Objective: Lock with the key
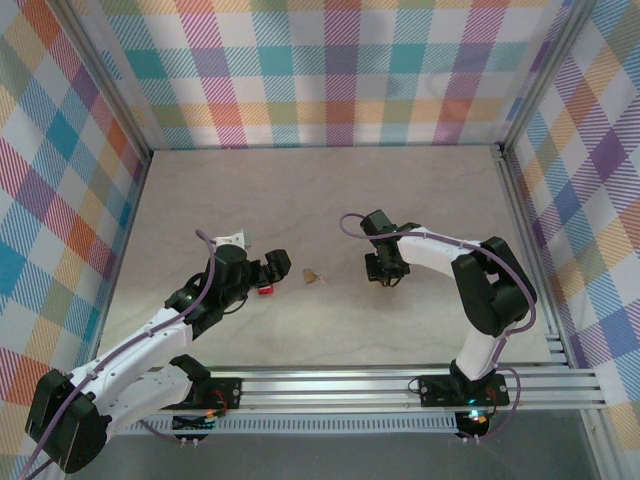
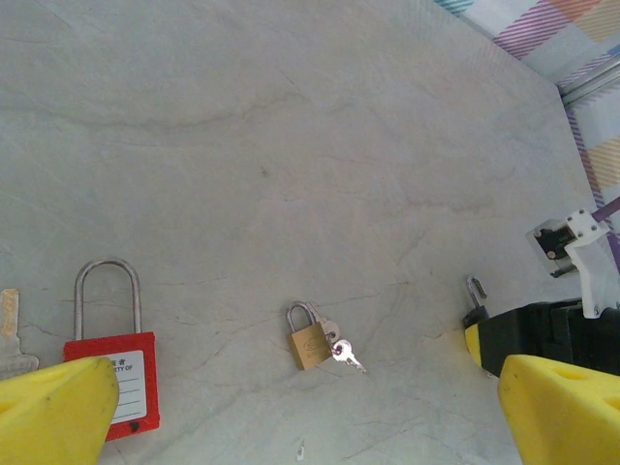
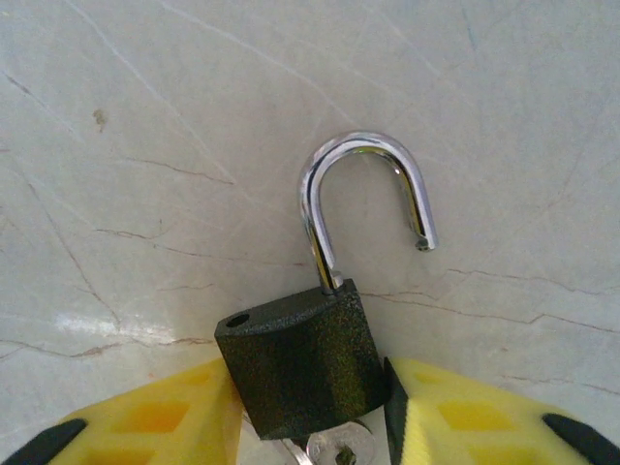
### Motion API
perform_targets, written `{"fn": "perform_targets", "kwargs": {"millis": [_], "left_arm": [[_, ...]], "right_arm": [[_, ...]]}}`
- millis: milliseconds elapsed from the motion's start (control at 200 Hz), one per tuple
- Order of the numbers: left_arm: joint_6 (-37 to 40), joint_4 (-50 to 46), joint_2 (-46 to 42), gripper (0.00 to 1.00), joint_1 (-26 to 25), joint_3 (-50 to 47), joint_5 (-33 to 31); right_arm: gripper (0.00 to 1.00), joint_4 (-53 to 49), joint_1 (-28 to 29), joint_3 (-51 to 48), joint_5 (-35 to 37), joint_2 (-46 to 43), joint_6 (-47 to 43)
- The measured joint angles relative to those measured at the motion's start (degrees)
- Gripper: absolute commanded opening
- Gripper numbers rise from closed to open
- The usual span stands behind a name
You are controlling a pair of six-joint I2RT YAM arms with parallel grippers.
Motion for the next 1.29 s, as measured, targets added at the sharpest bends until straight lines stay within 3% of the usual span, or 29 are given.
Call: {"fn": "perform_targets", "kwargs": {"millis": [490,1295], "left_arm": [[0.00,0.00,-0.11,1.00,0.00,0.00,0.02],[-0.02,0.02,0.07,1.00,0.00,0.00,0.09]], "right_arm": [[0.23,-0.79,0.26,0.72,0.15,0.35,-0.20],[0.22,8.96,5.14,-4.87,-7.67,-7.80,-3.23]]}}
